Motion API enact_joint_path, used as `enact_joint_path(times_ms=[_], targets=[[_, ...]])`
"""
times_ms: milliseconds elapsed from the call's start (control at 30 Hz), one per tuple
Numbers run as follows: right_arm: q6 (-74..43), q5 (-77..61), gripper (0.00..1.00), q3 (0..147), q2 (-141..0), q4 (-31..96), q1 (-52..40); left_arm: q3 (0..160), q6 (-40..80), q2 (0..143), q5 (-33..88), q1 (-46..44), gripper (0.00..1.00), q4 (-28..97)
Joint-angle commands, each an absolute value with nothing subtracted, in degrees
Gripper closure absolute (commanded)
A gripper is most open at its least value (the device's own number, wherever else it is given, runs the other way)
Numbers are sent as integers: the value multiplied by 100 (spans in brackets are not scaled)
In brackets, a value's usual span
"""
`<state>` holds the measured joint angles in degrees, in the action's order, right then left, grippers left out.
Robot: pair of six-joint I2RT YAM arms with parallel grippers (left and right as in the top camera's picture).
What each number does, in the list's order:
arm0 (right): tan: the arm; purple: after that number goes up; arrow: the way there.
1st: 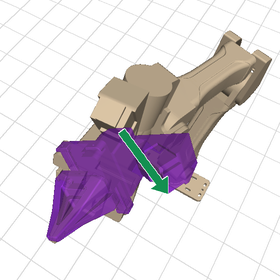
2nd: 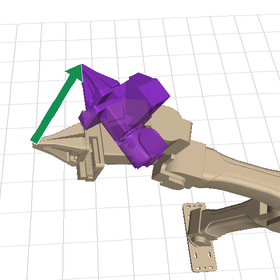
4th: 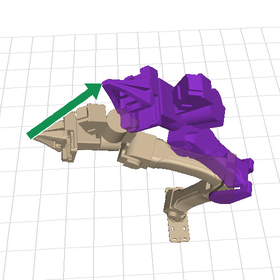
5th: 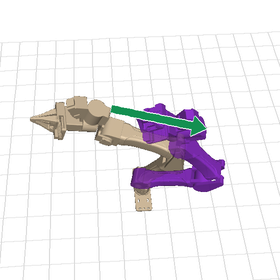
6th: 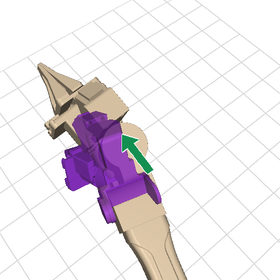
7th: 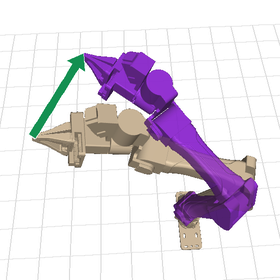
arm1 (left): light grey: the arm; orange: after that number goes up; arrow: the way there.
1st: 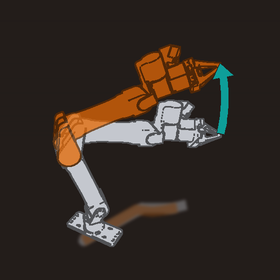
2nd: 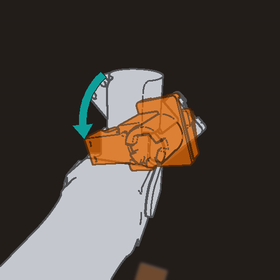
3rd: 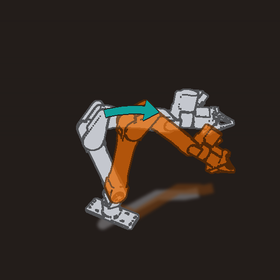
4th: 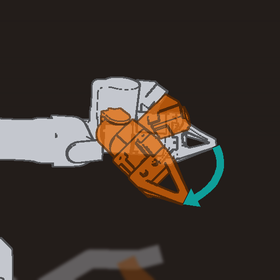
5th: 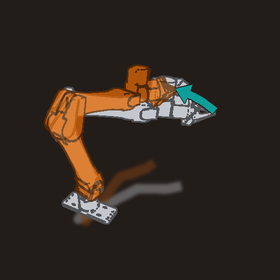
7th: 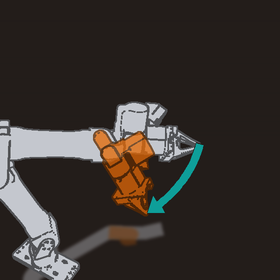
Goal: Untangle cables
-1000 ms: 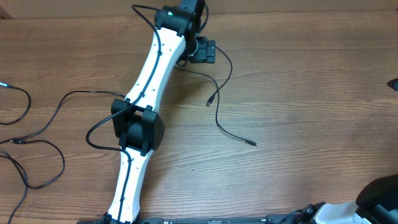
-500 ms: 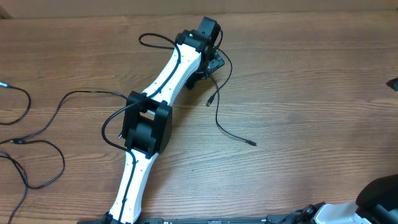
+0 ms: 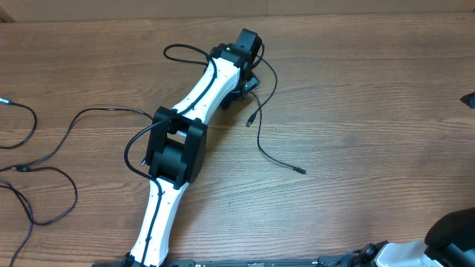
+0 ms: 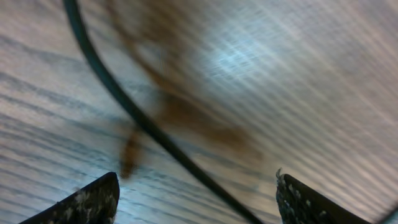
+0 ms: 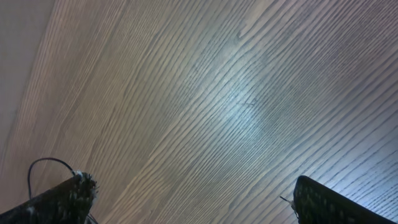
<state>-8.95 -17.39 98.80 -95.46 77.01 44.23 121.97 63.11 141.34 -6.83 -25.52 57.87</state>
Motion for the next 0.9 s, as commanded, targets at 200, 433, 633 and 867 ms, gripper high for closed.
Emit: enact_joint_path(times_ms=[200, 433, 633, 867], targets=[[-845, -1772, 0, 9856, -9550, 7684, 4438, 11880, 6235, 14031, -952, -2523, 96, 5752], [-845, -1772, 0, 9856, -9550, 7679, 4438, 12637, 5520, 13640, -1210, -1804, 96, 6265], [-845, -1769, 0, 9856, -9550, 7679, 4438, 13926, 5529, 12820, -2552, -626, 96, 7343], [-845, -1772, 0, 9856, -9550, 7682, 4438, 14053, 5393, 12044, -1898, 1050, 96, 7572]])
